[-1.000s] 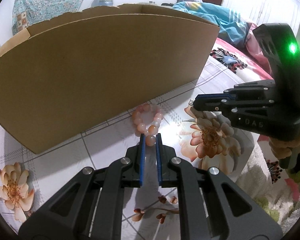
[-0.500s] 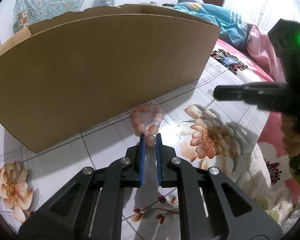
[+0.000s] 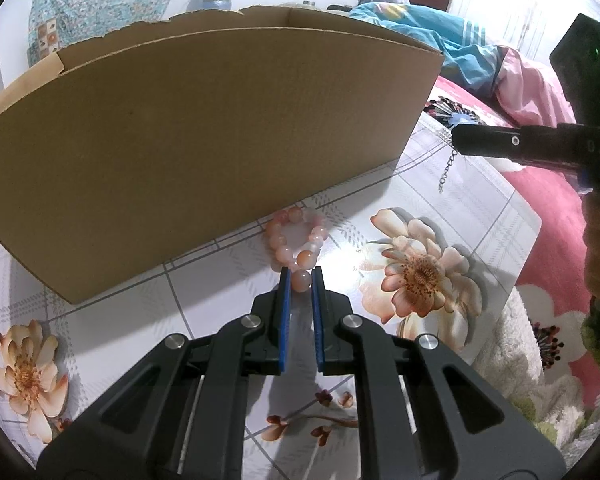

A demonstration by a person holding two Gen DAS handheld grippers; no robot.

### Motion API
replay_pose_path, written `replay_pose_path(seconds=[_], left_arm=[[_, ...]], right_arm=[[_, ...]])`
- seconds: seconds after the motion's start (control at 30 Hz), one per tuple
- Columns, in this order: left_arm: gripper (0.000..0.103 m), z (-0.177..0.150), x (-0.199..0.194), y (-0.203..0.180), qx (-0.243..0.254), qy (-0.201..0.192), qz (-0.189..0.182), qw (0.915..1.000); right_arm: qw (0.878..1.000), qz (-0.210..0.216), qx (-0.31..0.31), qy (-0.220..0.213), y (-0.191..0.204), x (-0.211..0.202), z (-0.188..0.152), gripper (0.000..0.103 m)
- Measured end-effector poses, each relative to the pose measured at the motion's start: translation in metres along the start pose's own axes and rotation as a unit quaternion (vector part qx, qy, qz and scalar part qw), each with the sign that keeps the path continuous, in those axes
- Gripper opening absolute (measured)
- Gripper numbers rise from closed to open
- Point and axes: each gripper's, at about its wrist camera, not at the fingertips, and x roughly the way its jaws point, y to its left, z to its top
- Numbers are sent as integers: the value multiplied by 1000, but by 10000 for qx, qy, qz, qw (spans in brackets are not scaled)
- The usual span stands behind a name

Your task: Organize jewelry

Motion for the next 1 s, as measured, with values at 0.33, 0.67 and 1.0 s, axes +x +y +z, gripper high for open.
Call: replay_pose_path(seconds=[0.33,0.67,1.0], left_arm=[[24,12,5,-3,75,152,57,9998],[28,19,12,-17,258,343,158,9990],[28,22,19,-24,367,480,439,9972]], right_arm=[[10000,31,44,64,-3,5,-5,3],[9999,59,111,84,-8,7,-7,3],[9998,61,194,56,-14,5,-7,3]])
